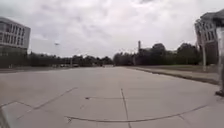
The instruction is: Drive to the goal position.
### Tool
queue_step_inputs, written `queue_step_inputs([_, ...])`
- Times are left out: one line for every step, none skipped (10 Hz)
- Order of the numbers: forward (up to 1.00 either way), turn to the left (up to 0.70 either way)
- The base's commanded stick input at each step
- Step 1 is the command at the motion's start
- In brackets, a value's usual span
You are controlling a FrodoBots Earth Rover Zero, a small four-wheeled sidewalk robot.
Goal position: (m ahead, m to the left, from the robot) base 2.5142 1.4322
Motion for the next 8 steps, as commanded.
queue_step_inputs([0.7,0.0])
queue_step_inputs([0.7,0.0])
queue_step_inputs([0.7,0.0])
queue_step_inputs([0.7,0.0])
queue_step_inputs([0.7,0.0])
queue_step_inputs([0.7,0.0])
queue_step_inputs([0.7,0.0])
queue_step_inputs([0.7,0.0])
